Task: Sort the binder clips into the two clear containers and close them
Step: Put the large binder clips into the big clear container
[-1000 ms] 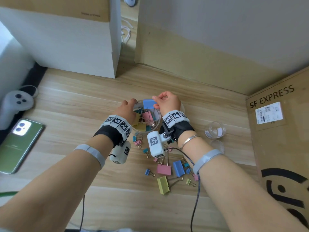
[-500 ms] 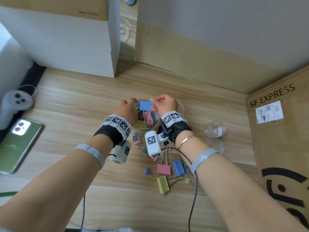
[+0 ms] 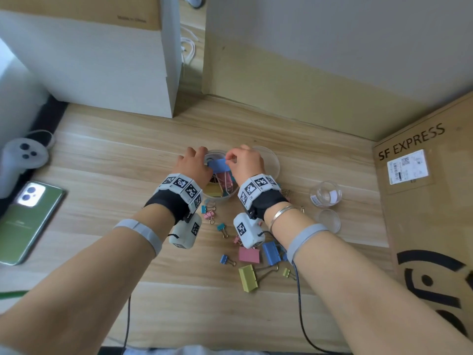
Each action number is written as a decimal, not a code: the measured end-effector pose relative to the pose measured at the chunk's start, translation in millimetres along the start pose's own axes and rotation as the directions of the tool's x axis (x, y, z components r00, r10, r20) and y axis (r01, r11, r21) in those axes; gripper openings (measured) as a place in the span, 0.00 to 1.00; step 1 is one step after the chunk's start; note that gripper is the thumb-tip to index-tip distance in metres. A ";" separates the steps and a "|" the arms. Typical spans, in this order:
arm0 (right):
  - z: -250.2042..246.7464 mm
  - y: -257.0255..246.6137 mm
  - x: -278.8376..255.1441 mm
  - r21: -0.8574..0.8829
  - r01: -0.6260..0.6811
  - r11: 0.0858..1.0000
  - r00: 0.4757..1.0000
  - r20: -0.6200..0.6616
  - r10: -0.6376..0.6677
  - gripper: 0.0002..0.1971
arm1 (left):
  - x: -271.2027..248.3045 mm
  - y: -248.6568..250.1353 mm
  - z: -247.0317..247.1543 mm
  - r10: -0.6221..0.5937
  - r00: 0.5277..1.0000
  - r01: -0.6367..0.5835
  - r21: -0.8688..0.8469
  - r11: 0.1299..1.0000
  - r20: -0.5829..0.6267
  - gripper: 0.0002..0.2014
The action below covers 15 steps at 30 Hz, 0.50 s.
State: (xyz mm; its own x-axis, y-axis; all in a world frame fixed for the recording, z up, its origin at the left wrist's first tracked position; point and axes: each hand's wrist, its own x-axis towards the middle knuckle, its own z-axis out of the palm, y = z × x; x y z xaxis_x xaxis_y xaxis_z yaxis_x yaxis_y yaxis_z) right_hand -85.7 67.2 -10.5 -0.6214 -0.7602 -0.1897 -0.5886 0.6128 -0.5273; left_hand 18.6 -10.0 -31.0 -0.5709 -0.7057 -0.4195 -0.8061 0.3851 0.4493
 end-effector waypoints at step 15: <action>-35.4 87.5 -78.3 -0.271 -0.105 0.957 0.837 0.496 0.233 0.07 | -61.3 71.2 52.2 0.606 0.774 -0.626 0.086 0.775 0.184 0.14</action>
State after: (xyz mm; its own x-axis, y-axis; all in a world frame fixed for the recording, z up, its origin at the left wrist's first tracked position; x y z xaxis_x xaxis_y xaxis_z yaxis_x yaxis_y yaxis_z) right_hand -106.8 187.9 -12.4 -0.4006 -0.6007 -0.6919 -0.6382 0.7247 -0.2598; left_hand -12.0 91.7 -14.5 -0.9588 -0.2038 -0.1977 -0.2803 0.7913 0.5434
